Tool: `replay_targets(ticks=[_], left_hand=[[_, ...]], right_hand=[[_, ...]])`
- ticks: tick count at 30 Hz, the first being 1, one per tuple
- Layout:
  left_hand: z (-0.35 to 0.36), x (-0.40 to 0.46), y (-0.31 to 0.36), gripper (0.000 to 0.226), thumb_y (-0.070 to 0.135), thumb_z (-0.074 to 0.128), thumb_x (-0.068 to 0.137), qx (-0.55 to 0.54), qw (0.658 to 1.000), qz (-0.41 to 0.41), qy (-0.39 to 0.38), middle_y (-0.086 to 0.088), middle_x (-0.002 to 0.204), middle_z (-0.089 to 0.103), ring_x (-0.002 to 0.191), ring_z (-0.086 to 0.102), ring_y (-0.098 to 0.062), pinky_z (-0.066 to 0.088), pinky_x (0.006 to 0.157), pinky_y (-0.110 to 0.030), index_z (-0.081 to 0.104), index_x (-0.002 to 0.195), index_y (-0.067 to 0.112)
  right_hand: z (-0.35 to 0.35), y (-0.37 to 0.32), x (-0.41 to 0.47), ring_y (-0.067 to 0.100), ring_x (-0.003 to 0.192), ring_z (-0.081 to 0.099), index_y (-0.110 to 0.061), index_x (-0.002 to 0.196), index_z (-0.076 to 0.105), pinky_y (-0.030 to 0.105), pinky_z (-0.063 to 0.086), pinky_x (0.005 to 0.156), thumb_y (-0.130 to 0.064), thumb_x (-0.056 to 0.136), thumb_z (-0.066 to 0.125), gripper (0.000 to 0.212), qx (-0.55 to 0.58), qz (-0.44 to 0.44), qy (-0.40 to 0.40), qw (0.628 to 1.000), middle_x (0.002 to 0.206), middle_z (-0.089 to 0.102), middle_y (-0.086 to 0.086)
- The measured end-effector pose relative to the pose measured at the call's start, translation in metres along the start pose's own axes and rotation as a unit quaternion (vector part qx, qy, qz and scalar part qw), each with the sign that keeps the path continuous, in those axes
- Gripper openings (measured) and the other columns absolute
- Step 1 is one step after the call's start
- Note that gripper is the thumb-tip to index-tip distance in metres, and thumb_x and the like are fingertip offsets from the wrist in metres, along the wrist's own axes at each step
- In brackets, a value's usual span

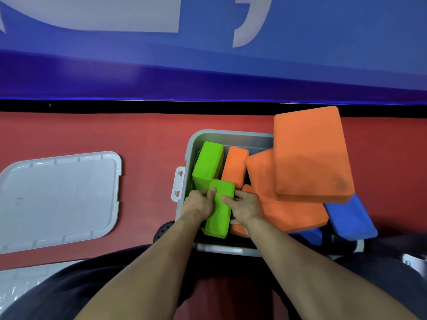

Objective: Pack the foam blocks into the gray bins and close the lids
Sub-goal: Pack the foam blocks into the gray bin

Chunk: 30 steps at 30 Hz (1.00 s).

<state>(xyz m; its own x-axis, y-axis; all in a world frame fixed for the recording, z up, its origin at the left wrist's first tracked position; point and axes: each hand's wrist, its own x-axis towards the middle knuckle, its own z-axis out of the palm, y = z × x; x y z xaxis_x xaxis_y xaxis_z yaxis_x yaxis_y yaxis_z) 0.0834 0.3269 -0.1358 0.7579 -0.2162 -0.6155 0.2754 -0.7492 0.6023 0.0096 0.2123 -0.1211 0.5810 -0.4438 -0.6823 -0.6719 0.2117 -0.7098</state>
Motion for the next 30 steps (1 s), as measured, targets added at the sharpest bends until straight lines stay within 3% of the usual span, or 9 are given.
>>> replay_targets(ticks=[3,6,8,12,18,24,27,30], left_hand=[[-0.005,-0.005,-0.002,0.047,0.051,0.052,0.1,-0.007,1.0,0.009,-0.007,-0.015,0.095,0.071,0.1,0.066,-0.035,0.051,0.084,-0.037,0.073,0.1,0.009],[-0.006,-0.01,0.001,0.05,0.051,0.054,0.099,-0.013,1.0,0.017,-0.009,-0.017,0.096,0.072,0.1,0.067,-0.035,0.052,0.083,-0.038,0.074,0.103,0.006],[-0.01,-0.015,0.01,0.052,0.053,0.055,0.098,0.003,1.0,0.03,0.006,-0.02,0.1,0.072,0.101,0.066,-0.036,0.049,0.078,-0.036,0.074,0.104,0.005],[-0.03,-0.02,0.036,0.049,0.061,0.056,0.094,0.05,0.997,0.045,0.042,-0.005,0.079,0.067,0.089,0.066,-0.029,0.045,0.072,-0.029,0.073,0.08,0.017],[-0.048,-0.03,0.04,0.053,0.06,0.059,0.093,0.04,0.998,0.038,0.035,-0.001,0.061,0.059,0.069,0.06,-0.027,0.04,0.061,-0.029,0.064,0.063,0.016],[-0.051,-0.038,0.025,0.039,0.045,0.07,0.092,-0.091,0.996,0.022,-0.007,0.01,0.038,0.051,0.038,0.05,-0.01,0.049,0.056,-0.027,0.072,0.07,0.013],[-0.046,-0.039,0.023,0.028,0.033,0.07,0.094,-0.135,0.99,0.014,-0.046,0.007,0.051,0.064,0.044,0.06,-0.006,0.056,0.049,-0.03,0.073,0.08,0.009],[-0.046,-0.035,0.022,0.024,0.029,0.071,0.094,-0.174,0.981,-0.012,-0.088,-0.008,0.093,0.078,0.086,0.075,-0.023,0.064,0.07,-0.047,0.075,0.099,0.005]], right_hand=[[-0.004,-0.003,-0.007,0.029,0.092,0.073,-0.019,0.099,0.07,0.062,0.058,0.081,-0.015,0.094,0.072,0.006,0.005,-0.002,-0.015,1.0,0.101,0.075,0.008],[-0.008,-0.008,-0.013,0.034,0.098,0.073,-0.013,0.114,0.07,0.064,0.058,0.081,-0.016,0.095,0.07,0.019,-0.011,-0.011,-0.011,1.0,0.107,0.075,0.012],[-0.012,-0.017,-0.016,0.032,0.091,0.074,-0.014,0.111,0.072,0.061,0.059,0.078,-0.018,0.095,0.071,0.017,-0.017,-0.033,0.0,0.999,0.101,0.076,0.01],[-0.024,-0.039,-0.023,0.022,0.077,0.074,-0.019,0.094,0.072,0.044,0.062,0.066,-0.022,0.095,0.071,0.003,-0.004,-0.071,-0.007,0.997,0.092,0.078,0.007],[-0.022,-0.043,-0.034,0.025,0.087,0.077,-0.024,0.086,0.074,0.051,0.063,0.074,-0.025,0.094,0.072,0.009,-0.016,-0.091,-0.027,0.995,0.092,0.079,0.006],[-0.018,-0.039,-0.037,0.016,0.088,0.076,-0.027,0.096,0.073,0.054,0.062,0.077,-0.024,0.09,0.076,0.007,-0.025,-0.078,-0.045,0.996,0.093,0.079,-0.004],[-0.018,-0.037,-0.037,0.013,0.086,0.074,-0.019,0.11,0.072,0.048,0.062,0.076,-0.02,0.092,0.075,0.019,-0.022,-0.06,-0.055,0.996,0.099,0.078,-0.001],[-0.021,-0.036,-0.031,0.019,0.095,0.075,-0.017,0.113,0.071,0.05,0.062,0.08,-0.019,0.091,0.076,0.023,-0.044,-0.038,-0.068,0.996,0.106,0.077,0.004]])
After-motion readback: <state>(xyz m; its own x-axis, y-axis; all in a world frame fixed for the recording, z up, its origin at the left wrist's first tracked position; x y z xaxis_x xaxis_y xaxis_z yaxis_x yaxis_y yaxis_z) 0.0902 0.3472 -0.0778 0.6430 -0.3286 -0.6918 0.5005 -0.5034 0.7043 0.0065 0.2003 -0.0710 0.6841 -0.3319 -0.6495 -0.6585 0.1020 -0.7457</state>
